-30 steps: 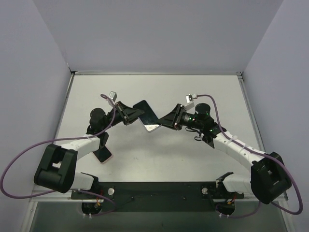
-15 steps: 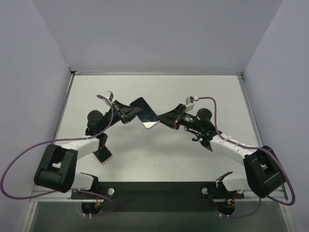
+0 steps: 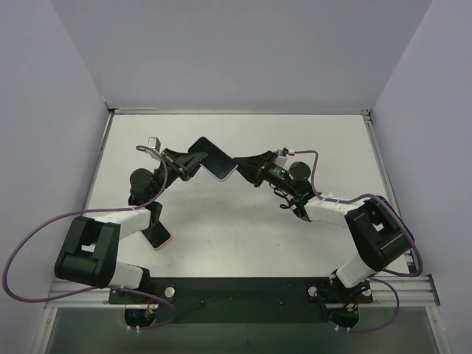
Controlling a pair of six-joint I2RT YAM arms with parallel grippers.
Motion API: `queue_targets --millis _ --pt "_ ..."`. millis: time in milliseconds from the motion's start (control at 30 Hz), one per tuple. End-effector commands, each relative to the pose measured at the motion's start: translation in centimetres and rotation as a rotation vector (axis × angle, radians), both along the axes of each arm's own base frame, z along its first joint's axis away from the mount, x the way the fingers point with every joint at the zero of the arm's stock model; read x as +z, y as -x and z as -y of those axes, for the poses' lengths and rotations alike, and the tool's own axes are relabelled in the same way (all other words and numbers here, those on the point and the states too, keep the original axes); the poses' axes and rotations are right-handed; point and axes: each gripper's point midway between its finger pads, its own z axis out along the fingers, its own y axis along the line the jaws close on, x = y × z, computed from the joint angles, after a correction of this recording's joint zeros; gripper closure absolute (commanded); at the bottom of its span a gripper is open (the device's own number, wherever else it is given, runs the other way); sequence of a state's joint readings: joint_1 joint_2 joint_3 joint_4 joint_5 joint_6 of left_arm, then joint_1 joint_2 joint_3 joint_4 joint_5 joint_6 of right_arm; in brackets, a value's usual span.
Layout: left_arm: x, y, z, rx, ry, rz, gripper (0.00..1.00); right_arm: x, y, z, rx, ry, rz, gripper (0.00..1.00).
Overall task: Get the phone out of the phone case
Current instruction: Remove the phone case from the phone.
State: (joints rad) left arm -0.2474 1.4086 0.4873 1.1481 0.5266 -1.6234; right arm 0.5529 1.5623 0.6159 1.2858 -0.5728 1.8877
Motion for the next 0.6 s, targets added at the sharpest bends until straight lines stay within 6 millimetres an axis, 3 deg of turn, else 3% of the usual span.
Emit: queue_targets --millis 0,133,267,567 --pt "9.8 4.5 0.8 -0.095 0.093 0.461 1.00 12.0 0.1 1.7 -0.089 -0.410 0.187 1.00" --pt "12.3 4.7 0.5 -0.090 0.144 0.531 1.00 13.9 -1.3 2.2 -0.143 -0.497 0.158 1.00" --pt "13.5 4.7 0.3 -0.071 0.156 0.562 1.00 16.4 -1.9 2.7 -0.171 -0.567 0.177 1.00" --pt "16.4 5.4 -1.1 -0.014 0.258 0.617 1.00 17.5 -3.2 2.6 -0.208 -0.640 0.145 1.00"
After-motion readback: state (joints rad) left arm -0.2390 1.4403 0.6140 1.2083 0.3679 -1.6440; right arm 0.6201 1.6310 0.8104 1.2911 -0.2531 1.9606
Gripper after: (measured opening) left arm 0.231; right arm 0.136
